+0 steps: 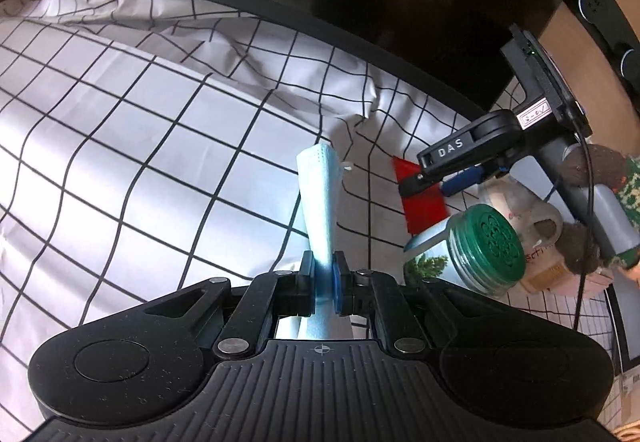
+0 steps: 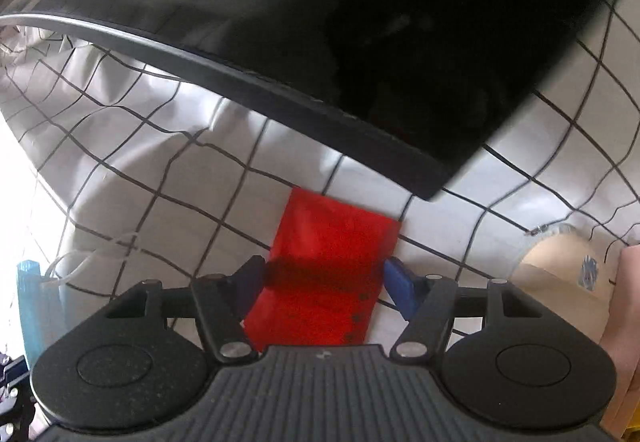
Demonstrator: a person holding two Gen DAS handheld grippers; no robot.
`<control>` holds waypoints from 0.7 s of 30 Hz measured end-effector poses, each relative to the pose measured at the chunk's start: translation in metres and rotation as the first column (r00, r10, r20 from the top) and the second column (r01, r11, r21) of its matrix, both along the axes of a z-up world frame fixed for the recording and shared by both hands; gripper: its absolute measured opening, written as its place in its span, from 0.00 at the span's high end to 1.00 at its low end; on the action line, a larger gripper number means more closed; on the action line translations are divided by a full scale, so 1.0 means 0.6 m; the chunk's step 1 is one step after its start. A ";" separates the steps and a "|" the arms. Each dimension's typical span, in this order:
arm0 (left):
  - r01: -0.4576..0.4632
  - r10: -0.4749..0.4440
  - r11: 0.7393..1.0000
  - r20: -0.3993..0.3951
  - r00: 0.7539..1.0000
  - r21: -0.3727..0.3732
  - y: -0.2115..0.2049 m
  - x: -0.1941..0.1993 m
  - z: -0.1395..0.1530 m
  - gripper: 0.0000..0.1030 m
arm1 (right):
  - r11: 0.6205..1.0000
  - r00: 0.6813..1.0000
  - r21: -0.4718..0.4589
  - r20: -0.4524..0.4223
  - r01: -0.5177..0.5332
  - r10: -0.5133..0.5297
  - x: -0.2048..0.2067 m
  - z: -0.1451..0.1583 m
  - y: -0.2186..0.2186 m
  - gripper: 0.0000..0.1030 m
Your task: Organize soft objects
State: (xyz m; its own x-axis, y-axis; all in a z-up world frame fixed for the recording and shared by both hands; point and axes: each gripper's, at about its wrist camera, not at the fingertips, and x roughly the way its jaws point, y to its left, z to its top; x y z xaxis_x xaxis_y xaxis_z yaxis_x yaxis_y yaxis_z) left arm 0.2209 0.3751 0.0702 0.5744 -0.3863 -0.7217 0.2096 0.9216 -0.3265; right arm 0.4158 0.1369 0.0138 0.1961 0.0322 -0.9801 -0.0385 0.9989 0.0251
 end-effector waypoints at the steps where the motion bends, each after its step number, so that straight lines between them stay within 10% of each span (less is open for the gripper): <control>1: 0.001 -0.001 1.000 -0.002 1.000 0.003 -0.001 0.001 -0.001 0.90 | 1.000 1.000 0.003 -0.014 0.019 -0.019 0.001 -0.001 -0.008 0.34; 7: 0.008 -0.008 1.000 -0.010 1.000 0.024 -0.011 0.013 -0.007 0.90 | 1.000 1.000 -0.031 -0.025 0.003 -0.004 -0.005 -0.015 0.016 0.16; 11: 0.014 -0.013 0.999 -0.008 1.000 0.045 -0.013 0.013 -0.005 0.90 | 0.991 0.992 -0.041 -0.002 -0.124 0.124 -0.015 0.000 0.028 0.45; 15: 0.014 -0.015 0.997 0.006 1.000 0.070 -0.010 0.011 0.006 0.90 | 0.990 0.990 -0.005 -0.005 -0.143 0.143 -0.023 0.021 0.004 1.00; 21: 0.004 -0.006 0.997 0.027 1.000 0.077 -0.013 0.005 0.029 0.90 | 0.987 0.990 0.086 0.030 -0.138 0.135 -0.037 0.061 -0.041 0.98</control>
